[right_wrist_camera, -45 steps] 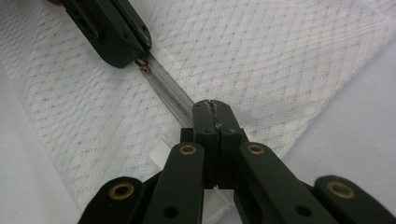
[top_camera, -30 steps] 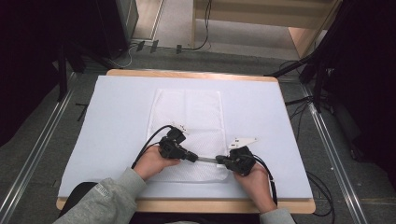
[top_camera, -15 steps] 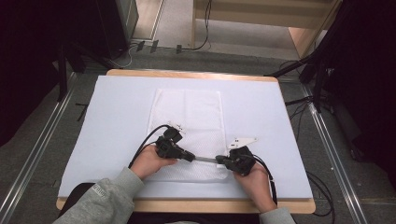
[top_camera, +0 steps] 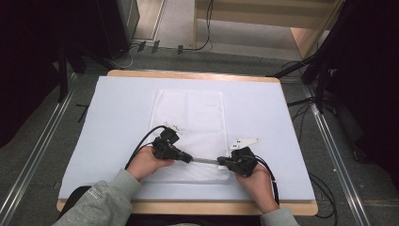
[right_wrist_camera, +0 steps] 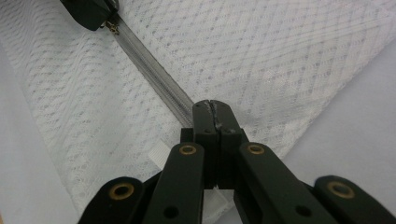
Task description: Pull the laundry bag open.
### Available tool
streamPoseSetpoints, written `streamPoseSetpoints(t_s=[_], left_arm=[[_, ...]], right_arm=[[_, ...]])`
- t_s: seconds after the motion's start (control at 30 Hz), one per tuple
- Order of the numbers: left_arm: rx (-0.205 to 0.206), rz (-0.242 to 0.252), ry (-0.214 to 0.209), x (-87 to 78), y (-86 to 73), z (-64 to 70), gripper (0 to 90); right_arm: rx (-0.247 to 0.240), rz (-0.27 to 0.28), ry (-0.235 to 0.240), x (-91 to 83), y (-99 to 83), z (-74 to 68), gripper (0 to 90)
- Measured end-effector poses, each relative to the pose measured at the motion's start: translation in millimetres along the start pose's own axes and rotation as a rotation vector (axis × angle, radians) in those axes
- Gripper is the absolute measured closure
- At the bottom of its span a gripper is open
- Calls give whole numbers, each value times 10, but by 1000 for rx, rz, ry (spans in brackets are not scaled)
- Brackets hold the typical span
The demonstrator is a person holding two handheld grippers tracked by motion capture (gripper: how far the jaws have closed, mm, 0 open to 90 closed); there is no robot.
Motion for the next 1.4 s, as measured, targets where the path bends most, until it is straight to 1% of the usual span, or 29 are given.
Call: streamPoseSetpoints(t_s=[0.13, 0.17, 0.2, 0.23, 0.27, 0.3, 0.33, 0.4, 0.43, 0.57, 0.8, 0.83, 0.87, 0.9, 0.93, 1.0, 1.1, 1.17, 1.2, 1.23, 1.37, 1.4], left_arm=[[2, -2, -1, 0, -7, 7, 881], [2, -2, 2, 0, -9, 6, 881], [4, -5, 15, -7, -14, -2, 881], [-9, 0, 3, -17, -17, -10, 881], [-10, 1, 14, -44, -25, -31, 881], [-16, 6, 13, -54, -28, -35, 881], [-14, 9, 6, -62, -31, -37, 881], [-11, 6, 11, -67, -37, -32, 881], [-8, 0, 23, -70, -49, -29, 881], [-10, -1, 13, -83, -63, -35, 881], [-28, 9, 27, -164, -104, -70, 881], [-29, 12, 15, -181, -112, -73, 881], [-26, 6, 21, -189, -117, -72, 881], [-20, 6, 36, -190, -124, -71, 881], [-25, 7, 23, -195, -132, -67, 881], [-26, 7, 23, -198, -136, -62, 881], [-26, 2, 20, -204, -139, -59, 881], [-27, -6, 32, -213, -143, -62, 881], [-38, -1, 42, -241, -148, -72, 882], [-32, -4, 40, -258, -156, -77, 882], [-35, 0, 46, -316, -191, -96, 881], [-41, 7, 50, -342, -206, -107, 881]], right_arm=[[-21, -4, -9, 0, 5, -9, 900], [-21, -4, -9, 0, 5, -9, 900], [-22, -4, -10, 0, 4, -9, 900], [-23, -5, -9, -1, 4, -8, 900], [-19, -6, -8, -1, 4, -9, 900], [-20, -6, -8, -1, 4, -9, 900], [-21, -6, -7, -1, 5, -7, 900], [-18, -4, 1, 0, 5, 2, 900], [-17, -4, 4, 0, 4, 5, 900], [-19, -6, 6, 0, 4, 3, 900], [-22, -7, 10, 2, 8, 9, 900], [-22, -7, 12, 3, 9, 9, 900], [-23, -4, 12, 6, 12, 8, 900], [-23, -7, 9, 5, 12, 6, 900], [-26, -9, 8, 4, 14, 6, 900], [-33, -11, 9, 5, 15, 8, 900], [-31, -7, 16, 7, 13, 11, 900], [-38, -6, 15, 8, 12, 11, 900], [-37, -6, 15, 8, 12, 11, 900], [-34, -6, 18, 7, 12, 12, 900], [-32, -4, 20, 6, 9, 13, 900], [-32, -6, 17, 7, 12, 11, 900]])
Point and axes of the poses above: each handheld gripper's, and its own axes: x roughly forward along the jaws, y roughly out of its top, z roughly to its right, the point moved 4 cm from there along x, roughly forward along the jaws, and after that the axes turned 1 degree about x, right-handed, at the moved point
